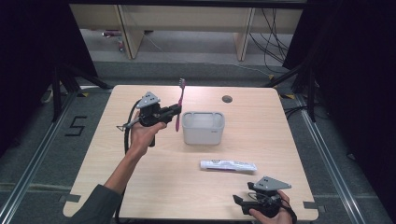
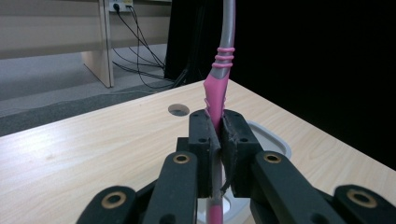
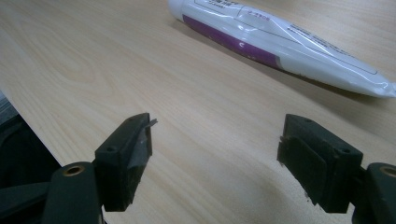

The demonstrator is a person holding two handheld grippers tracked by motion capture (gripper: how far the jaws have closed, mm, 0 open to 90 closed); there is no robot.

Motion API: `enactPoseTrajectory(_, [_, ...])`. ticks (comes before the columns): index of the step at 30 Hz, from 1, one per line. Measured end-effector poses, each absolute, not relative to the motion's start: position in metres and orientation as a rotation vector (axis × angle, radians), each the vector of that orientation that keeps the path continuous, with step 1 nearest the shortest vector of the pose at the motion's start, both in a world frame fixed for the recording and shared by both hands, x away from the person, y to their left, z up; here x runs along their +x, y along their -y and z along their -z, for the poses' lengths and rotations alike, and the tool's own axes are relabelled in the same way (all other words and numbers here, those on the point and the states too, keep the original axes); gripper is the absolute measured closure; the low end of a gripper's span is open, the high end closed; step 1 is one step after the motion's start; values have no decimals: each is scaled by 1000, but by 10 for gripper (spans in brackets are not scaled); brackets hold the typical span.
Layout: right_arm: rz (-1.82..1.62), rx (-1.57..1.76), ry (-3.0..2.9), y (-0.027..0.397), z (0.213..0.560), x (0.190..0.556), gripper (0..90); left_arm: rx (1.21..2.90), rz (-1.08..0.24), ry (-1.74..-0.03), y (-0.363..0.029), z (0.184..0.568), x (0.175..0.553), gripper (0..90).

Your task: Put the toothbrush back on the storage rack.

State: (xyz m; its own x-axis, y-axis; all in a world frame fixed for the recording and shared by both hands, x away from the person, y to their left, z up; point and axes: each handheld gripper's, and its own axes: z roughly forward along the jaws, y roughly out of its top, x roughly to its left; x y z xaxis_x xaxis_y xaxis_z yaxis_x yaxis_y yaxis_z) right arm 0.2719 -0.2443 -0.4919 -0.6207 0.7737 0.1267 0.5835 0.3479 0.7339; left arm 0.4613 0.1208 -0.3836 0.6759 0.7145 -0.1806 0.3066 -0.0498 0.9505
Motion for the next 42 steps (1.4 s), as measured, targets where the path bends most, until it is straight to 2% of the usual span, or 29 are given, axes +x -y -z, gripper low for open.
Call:
enactPoseTrajectory(14, [-1138, 1195, -2374, 245, 491, 271, 258, 1606, -463, -857, -98, 379, 476, 829])
enactPoseTrajectory(31, [-1131, 1202, -2376, 243, 491, 270, 258, 1570, -490, -899, -90, 394, 489, 828])
enactPoseTrajectory(42, [-1144, 1193, -2379, 243, 491, 270, 258, 1604, -498, -906, -84, 407, 492, 828])
